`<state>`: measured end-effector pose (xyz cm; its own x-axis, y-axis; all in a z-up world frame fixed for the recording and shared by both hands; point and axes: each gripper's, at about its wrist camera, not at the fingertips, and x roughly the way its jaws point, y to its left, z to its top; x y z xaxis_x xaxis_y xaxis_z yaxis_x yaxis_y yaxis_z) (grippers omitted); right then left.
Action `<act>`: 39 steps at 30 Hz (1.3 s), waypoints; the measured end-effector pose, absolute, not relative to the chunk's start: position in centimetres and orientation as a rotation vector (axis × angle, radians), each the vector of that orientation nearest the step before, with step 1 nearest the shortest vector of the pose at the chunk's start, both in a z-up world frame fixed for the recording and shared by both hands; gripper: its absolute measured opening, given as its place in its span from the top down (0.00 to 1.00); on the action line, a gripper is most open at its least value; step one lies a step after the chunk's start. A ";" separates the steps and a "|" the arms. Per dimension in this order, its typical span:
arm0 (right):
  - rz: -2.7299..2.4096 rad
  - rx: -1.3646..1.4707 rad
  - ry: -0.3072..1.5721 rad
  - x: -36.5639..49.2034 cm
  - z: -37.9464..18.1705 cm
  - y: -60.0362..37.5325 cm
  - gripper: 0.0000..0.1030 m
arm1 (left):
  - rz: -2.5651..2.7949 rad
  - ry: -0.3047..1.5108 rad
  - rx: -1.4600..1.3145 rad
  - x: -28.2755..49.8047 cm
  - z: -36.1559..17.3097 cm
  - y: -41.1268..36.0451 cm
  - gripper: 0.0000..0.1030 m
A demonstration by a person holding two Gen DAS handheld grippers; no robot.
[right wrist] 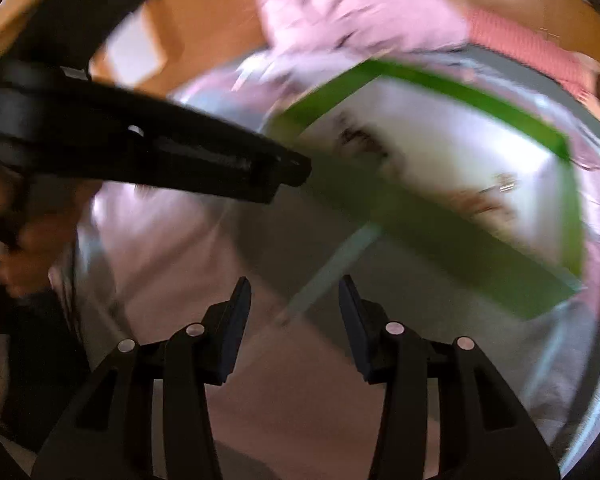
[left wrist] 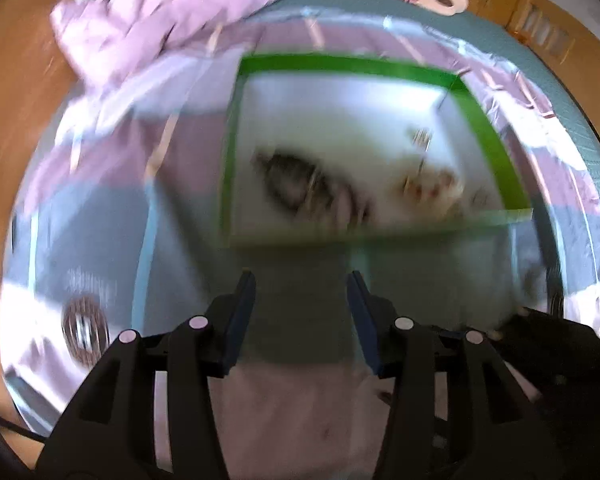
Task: Organize jewelry
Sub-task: 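Drop the beaded ring into the box with the right tool while the left drops the dark ring, then grasp a small silver ring with the left tool while the right grasps another silver ring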
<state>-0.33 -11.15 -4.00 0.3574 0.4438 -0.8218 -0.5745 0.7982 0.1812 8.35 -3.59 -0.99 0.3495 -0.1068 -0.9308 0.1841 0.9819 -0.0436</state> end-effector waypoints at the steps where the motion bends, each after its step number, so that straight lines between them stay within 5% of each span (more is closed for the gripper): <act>1: 0.674 -0.171 1.023 -0.6 -4.7 -10.3 0.56 | -0.165 1.232 0.053 7.2 -1.8 -2.6 0.54; 6: 0.620 -0.239 1.066 -0.5 -7.3 -9.2 0.61 | -0.091 1.271 -0.015 3.9 -3.5 0.7 0.54; 9: 0.600 -0.240 1.053 -0.4 -7.0 -9.6 0.83 | -0.110 1.284 -0.020 2.3 -4.2 1.1 0.53; 22: 0.495 -0.173 1.079 -0.2 -7.3 -12.8 0.83 | -0.206 1.315 0.166 -2.6 -8.0 -3.6 0.55; 27: 0.486 -0.172 1.072 -0.8 -7.3 -13.1 0.83 | -0.199 1.297 0.141 -2.3 -7.8 -3.4 0.86; 30: 0.484 -0.171 1.069 -0.9 -7.2 -13.2 0.83 | -0.186 1.284 0.135 -1.9 -7.7 -3.1 0.93; 39: 0.450 -0.158 1.063 -1.1 -6.9 -14.3 0.84 | -0.166 1.240 0.156 0.5 -7.9 -4.0 0.94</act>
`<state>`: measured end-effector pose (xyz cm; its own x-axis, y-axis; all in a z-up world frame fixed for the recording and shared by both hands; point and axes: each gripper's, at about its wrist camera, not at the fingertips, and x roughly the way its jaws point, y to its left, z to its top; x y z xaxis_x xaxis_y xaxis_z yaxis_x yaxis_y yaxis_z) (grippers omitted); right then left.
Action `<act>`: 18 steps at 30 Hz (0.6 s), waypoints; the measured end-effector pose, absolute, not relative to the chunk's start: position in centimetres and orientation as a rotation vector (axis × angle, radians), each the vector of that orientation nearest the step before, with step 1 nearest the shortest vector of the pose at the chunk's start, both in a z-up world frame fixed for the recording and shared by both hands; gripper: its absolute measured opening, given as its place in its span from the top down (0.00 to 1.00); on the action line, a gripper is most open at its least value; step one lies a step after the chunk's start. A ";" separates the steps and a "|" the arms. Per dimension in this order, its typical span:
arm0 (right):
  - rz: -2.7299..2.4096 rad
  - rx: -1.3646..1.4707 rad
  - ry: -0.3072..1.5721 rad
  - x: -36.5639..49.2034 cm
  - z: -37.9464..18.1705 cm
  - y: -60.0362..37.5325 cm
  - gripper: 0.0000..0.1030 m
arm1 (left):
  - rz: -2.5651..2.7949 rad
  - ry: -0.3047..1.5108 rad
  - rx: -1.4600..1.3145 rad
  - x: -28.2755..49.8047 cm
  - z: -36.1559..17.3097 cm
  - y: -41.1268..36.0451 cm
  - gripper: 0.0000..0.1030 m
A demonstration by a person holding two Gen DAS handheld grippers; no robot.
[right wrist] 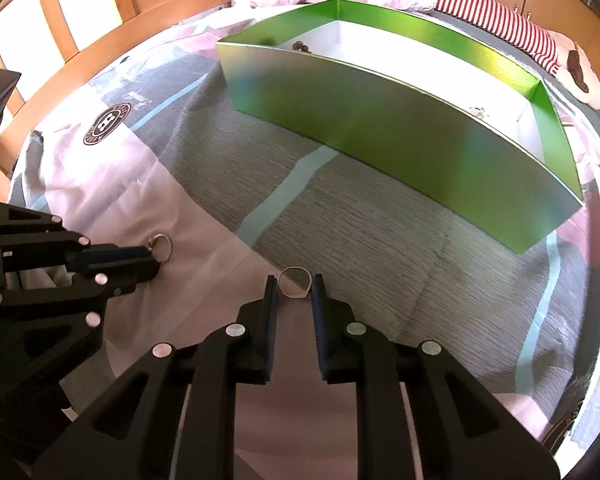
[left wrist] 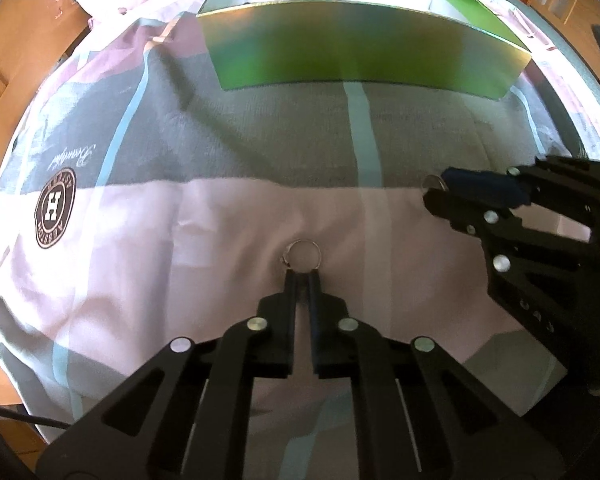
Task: Organize jewelry
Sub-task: 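Grasp a small silver ring with the left tool while the right grasps another silver ring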
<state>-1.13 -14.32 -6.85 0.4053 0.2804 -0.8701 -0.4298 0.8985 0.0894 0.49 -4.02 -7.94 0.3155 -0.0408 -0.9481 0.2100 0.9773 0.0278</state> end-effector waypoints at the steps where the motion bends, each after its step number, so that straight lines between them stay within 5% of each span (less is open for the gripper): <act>1: 0.443 -0.147 1.062 -1.2 -6.7 -14.7 0.83 | -0.170 1.233 0.142 0.9 -7.7 -4.1 0.94; 4: 0.423 -0.114 1.058 -1.4 -6.4 -15.9 0.83 | -0.181 1.198 0.044 2.0 -6.3 -2.4 0.94; 9: 0.409 -0.102 1.057 -2.1 -6.2 -17.1 0.83 | -0.184 1.186 -0.124 2.5 -5.0 0.9 0.77; 13: 0.406 -0.102 1.056 -2.4 -6.0 -17.2 0.83 | -0.200 1.215 -0.099 2.3 -5.8 -0.1 0.76; 18: 0.408 -0.108 1.060 -2.7 -6.0 -16.9 0.83 | -0.214 1.195 -0.021 0.3 -6.4 -2.7 0.57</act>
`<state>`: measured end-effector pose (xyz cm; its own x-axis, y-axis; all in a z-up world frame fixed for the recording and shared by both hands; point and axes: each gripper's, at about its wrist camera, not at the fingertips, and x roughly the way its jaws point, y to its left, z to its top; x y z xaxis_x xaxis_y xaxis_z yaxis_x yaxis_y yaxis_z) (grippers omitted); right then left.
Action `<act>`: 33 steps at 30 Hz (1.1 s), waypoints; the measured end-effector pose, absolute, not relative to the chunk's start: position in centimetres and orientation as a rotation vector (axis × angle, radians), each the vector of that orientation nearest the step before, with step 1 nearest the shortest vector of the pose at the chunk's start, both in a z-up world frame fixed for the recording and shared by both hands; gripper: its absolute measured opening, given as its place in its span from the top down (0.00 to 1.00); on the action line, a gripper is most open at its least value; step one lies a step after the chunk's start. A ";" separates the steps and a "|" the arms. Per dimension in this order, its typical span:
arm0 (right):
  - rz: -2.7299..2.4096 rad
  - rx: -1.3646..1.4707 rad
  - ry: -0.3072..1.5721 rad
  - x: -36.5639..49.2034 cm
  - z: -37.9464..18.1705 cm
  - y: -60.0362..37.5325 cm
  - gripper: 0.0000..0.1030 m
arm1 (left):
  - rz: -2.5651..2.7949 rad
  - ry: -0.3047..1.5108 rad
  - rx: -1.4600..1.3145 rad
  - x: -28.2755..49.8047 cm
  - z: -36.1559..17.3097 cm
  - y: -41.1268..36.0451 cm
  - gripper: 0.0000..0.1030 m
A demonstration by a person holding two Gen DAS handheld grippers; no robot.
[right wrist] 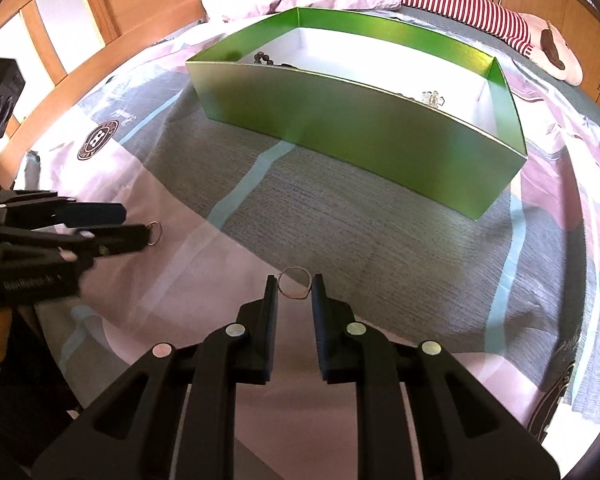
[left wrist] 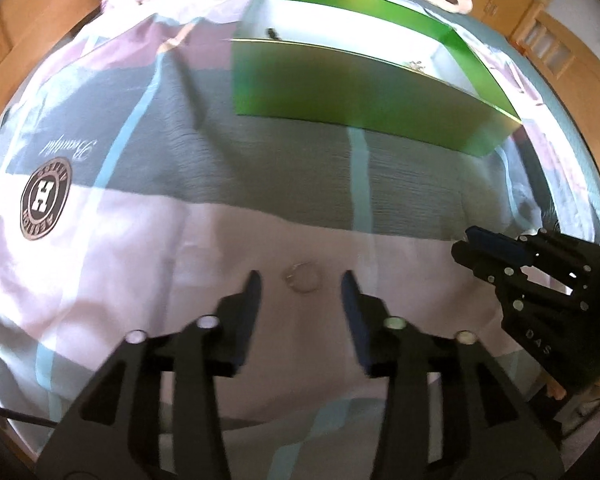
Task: Organize jewelry
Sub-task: 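Grasp a small silver ring with the left tool while the right grasps another silver ring, then release both silver rings into the green box from both tools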
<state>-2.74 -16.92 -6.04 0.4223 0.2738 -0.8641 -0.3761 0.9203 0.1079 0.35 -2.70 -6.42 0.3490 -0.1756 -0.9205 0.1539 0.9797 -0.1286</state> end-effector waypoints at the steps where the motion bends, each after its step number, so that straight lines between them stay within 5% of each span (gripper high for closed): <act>1: 0.408 -0.111 1.062 -2.8 -6.1 -16.9 0.83 | -0.209 1.197 0.010 0.5 -6.7 -3.3 0.57; 5: 0.405 -0.123 1.073 -3.0 -6.7 -16.9 0.83 | -0.179 1.218 0.071 0.8 -8.0 -4.5 0.57; 8: 0.400 -0.125 1.075 -3.0 -6.9 -17.1 0.83 | -0.166 1.207 0.097 0.7 -8.0 -4.5 0.80; 24: 0.385 -0.119 1.052 -2.6 -6.2 -17.1 0.83 | -0.144 1.143 0.130 0.4 -6.4 -5.1 0.79; 33: 0.318 -0.051 0.925 0.1 -1.2 -19.9 0.83 | -0.138 1.053 0.127 5.0 -0.6 -6.4 0.79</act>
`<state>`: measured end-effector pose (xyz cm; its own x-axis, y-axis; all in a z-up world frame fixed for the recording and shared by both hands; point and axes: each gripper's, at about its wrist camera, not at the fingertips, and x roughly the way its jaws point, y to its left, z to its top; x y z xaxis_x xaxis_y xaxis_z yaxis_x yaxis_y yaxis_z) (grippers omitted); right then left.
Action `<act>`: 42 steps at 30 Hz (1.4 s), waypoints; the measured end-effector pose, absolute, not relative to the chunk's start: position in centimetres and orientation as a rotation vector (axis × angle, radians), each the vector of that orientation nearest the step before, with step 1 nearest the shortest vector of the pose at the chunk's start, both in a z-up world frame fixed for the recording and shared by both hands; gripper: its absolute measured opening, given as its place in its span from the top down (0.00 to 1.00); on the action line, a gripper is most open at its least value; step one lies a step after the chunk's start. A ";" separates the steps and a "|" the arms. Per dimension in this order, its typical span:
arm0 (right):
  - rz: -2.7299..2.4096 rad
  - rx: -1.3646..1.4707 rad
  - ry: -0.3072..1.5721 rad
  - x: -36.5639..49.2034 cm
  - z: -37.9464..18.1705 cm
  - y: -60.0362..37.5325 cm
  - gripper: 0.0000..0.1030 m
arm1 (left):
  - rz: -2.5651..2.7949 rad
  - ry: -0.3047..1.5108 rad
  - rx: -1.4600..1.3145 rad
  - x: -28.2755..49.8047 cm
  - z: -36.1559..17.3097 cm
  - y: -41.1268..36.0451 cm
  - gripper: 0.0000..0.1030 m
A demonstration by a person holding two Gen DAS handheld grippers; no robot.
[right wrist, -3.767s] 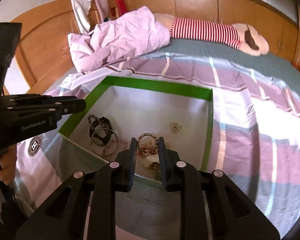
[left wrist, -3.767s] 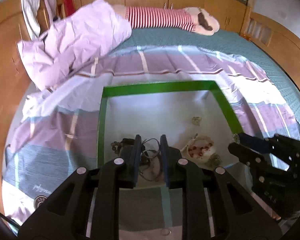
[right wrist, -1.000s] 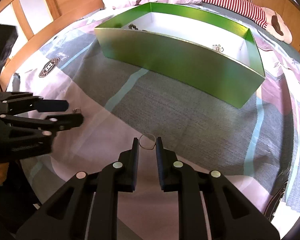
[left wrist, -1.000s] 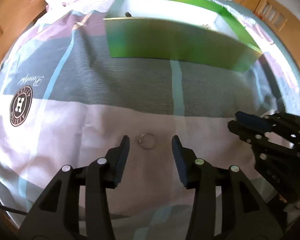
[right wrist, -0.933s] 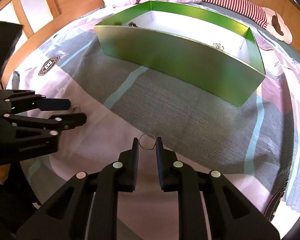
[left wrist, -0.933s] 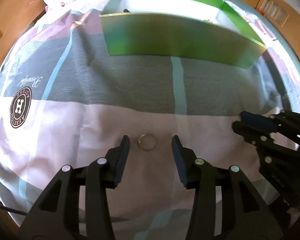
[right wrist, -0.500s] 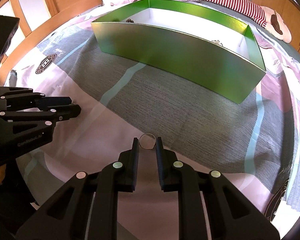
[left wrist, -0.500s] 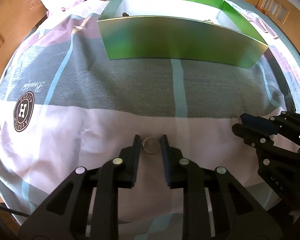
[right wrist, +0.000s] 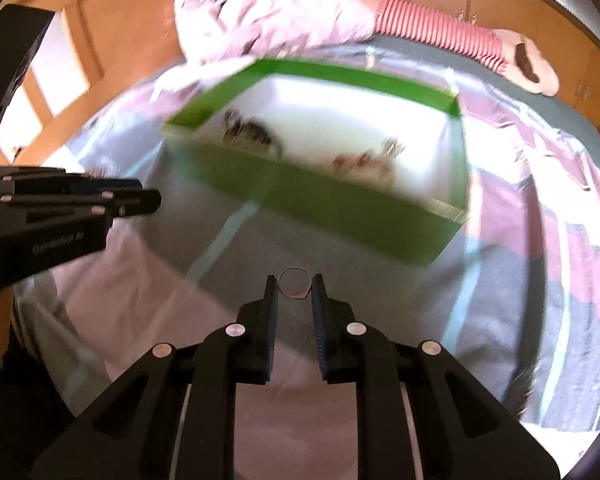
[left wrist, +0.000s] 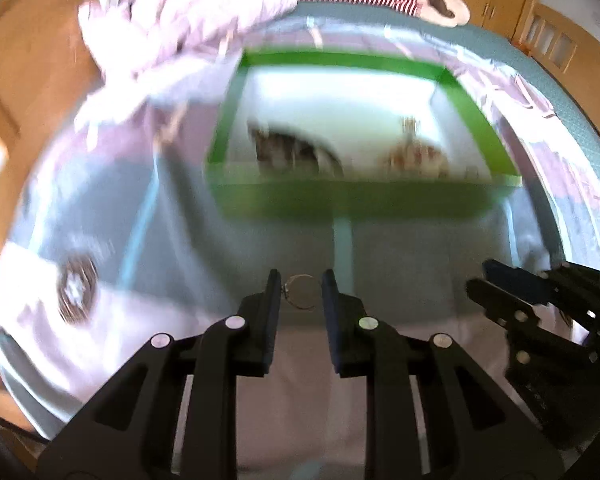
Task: Organize jewelry
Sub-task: 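Release both silver rings into the green box from both tools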
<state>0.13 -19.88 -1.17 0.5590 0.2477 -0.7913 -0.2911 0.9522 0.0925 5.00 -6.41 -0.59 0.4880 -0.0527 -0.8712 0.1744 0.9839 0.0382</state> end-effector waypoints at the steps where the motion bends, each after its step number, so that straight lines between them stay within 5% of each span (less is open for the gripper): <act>1: 0.310 -0.051 0.911 1.0 -0.4 -20.3 0.83 | -0.137 1.034 0.151 5.7 0.2 -6.8 0.79; 8: 0.278 -0.020 0.835 8.3 2.9 -22.1 0.83 | -0.185 0.906 0.194 11.4 4.2 -8.2 0.79; 17: 0.283 0.002 0.893 10.3 -0.2 -21.6 0.83 | -0.188 0.956 0.144 17.7 1.4 -7.6 0.79; 34: 0.256 0.006 0.885 10.3 -0.9 -22.0 0.83 | -0.189 0.963 0.180 16.9 0.4 -9.0 0.79; 35: 0.243 0.003 0.880 10.2 -0.9 -22.1 0.82 | -0.191 0.969 0.181 16.9 0.3 -9.1 0.79; 37: 0.214 0.008 0.867 10.1 -0.9 -22.4 0.40 | -0.191 0.978 0.187 16.9 0.0 -9.3 0.77; 39: 0.192 0.046 0.838 9.8 -0.5 -23.2 0.31 | -0.175 0.977 0.196 16.6 -0.1 -9.5 0.48; 42: 0.179 0.097 0.840 9.6 -0.1 -24.1 0.22 | -0.171 0.950 0.217 16.0 0.3 -9.9 0.38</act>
<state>9.55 -24.06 -0.13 0.6536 0.1958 -0.7310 -0.1196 0.9805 0.1556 16.00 -9.88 0.34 0.5708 -0.0492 -0.8196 0.2390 0.9650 0.1084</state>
